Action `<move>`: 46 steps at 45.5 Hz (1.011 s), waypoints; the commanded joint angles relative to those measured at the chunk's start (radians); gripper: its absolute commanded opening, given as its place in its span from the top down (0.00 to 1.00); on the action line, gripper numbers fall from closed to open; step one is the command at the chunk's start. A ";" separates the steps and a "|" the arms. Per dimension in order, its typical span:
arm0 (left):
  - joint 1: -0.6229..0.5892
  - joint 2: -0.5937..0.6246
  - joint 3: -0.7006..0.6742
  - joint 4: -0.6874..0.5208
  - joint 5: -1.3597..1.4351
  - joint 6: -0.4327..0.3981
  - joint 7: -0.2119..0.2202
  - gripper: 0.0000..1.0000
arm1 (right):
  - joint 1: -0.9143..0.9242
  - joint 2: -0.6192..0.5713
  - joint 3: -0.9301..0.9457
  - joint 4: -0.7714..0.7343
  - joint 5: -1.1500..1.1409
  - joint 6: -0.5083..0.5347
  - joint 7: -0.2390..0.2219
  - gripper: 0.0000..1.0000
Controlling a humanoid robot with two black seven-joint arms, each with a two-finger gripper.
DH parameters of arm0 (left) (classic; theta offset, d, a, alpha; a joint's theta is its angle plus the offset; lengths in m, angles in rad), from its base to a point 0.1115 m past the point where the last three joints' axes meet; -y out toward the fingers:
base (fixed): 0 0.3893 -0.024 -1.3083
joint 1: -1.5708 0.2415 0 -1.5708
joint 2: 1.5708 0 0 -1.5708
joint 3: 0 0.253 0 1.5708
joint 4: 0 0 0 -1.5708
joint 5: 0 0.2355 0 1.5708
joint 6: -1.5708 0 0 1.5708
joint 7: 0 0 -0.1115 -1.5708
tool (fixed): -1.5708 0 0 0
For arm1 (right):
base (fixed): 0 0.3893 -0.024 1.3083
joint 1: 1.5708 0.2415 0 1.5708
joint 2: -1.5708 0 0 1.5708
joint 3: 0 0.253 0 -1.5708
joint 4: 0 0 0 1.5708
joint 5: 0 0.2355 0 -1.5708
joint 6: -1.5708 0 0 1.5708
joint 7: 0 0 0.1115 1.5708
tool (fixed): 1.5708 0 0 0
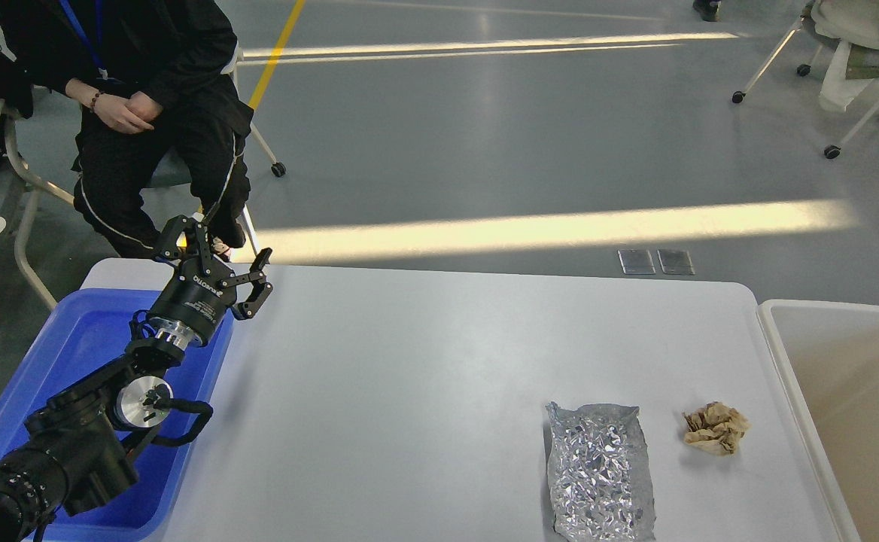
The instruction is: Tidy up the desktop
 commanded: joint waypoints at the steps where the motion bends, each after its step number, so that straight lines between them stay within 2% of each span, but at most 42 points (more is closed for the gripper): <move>1: 0.000 0.000 0.000 0.000 -0.001 0.000 0.000 0.00 | 0.002 0.005 -0.001 -0.007 0.000 -0.002 -0.003 0.10; 3: 0.000 0.000 0.000 0.000 0.001 0.000 0.000 0.00 | 0.002 0.005 -0.001 -0.009 0.000 -0.003 -0.003 0.02; 4: 0.000 0.000 0.000 0.000 0.001 0.000 0.000 0.00 | 0.002 0.005 -0.001 -0.007 0.000 -0.003 -0.003 0.01; 17: -0.002 0.000 0.000 0.000 0.001 -0.008 0.002 0.00 | 0.034 0.005 -0.001 -0.007 0.000 -0.007 0.004 0.01; 37: 0.000 0.000 0.000 0.000 0.001 -0.006 0.000 0.00 | 0.069 -0.005 0.031 0.013 0.028 0.043 0.004 0.00; 42: 0.000 0.000 0.000 0.000 0.001 -0.006 0.000 0.00 | 0.069 -0.052 0.033 0.088 0.054 0.084 0.005 0.00; 46: 0.000 0.000 0.000 0.000 -0.001 -0.006 0.000 0.00 | 0.059 -0.106 0.077 0.239 0.077 0.105 0.007 0.00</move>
